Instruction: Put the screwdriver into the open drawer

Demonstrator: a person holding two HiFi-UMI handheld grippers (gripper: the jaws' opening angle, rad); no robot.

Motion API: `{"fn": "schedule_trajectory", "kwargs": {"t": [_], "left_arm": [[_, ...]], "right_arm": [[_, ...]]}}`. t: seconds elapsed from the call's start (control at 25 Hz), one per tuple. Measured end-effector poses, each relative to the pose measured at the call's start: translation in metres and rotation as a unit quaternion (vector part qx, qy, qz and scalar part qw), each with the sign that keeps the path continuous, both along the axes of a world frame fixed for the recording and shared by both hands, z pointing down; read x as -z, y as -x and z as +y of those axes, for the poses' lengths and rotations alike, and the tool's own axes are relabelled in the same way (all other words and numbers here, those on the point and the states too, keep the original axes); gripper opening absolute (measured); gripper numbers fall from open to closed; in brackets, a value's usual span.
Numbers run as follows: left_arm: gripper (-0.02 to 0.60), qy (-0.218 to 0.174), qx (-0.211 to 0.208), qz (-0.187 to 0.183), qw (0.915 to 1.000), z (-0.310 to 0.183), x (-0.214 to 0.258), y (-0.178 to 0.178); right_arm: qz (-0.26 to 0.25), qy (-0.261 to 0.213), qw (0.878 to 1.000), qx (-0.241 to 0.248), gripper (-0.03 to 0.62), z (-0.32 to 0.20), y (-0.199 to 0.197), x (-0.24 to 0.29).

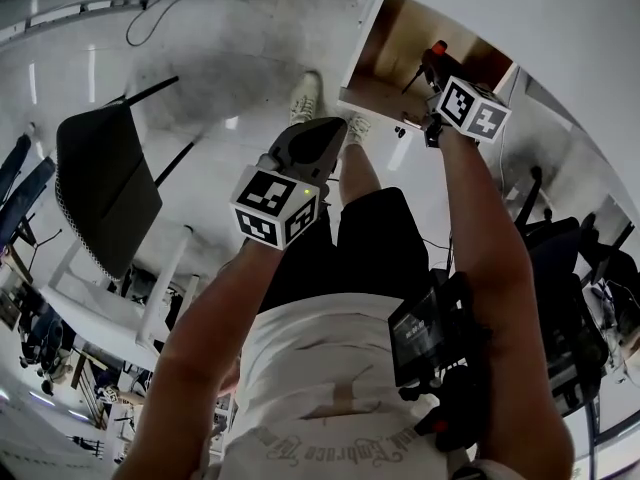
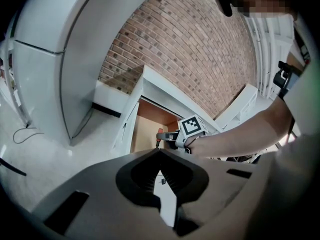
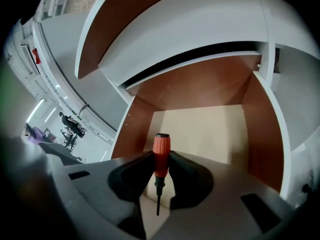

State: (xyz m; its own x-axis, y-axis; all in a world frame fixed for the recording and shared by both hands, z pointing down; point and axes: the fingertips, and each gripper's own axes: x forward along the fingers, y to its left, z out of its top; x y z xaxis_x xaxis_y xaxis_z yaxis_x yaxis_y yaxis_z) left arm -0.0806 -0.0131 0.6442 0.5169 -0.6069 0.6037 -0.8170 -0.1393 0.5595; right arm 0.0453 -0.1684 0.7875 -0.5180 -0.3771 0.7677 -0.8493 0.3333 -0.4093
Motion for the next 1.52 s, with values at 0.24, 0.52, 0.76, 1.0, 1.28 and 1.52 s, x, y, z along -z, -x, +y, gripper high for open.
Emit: {"fn": "schedule_trajectory", "kwargs": {"t": [0.24,0.52,0.76,1.0,1.28,1.52], "left_arm": [[0.020,0.008,-0.012,0.002,0.9999,0.005,-0.015,-0.003],[0.020,0.001,-0.012,0.019,0.9997,-0.004,-0.016,-0.008],[0.020,-0.015,-0.016,0.043,0.9988,-0.022,-0.003,-0.017],[0.020,-0.013,-0.010,0.054,0.9984,-0.031,-0.007,-0.013],[0.020,-0.001,-0.001,0.049,0.9988,-0.027,-0.014,0.001],[0.020,-0.001,0.003,0.053,0.9986,-0.031,-0.017,0.006]], "right_arm": [[0.002,0.010,1.000,-0.005,0.104,-0.001,0.000,-0.016],[0.001,0.027,1.000,-0.012,0.104,-0.003,-0.001,-0.032],[0.006,0.040,0.999,-0.016,0.104,-0.006,-0.003,-0.042],[0.017,0.047,0.999,-0.015,0.104,-0.012,0.000,-0.054],[0.054,0.047,0.997,-0.025,0.106,-0.018,-0.007,-0.062],[0.060,0.058,0.996,-0.043,0.106,-0.017,-0.011,-0.070]]}}
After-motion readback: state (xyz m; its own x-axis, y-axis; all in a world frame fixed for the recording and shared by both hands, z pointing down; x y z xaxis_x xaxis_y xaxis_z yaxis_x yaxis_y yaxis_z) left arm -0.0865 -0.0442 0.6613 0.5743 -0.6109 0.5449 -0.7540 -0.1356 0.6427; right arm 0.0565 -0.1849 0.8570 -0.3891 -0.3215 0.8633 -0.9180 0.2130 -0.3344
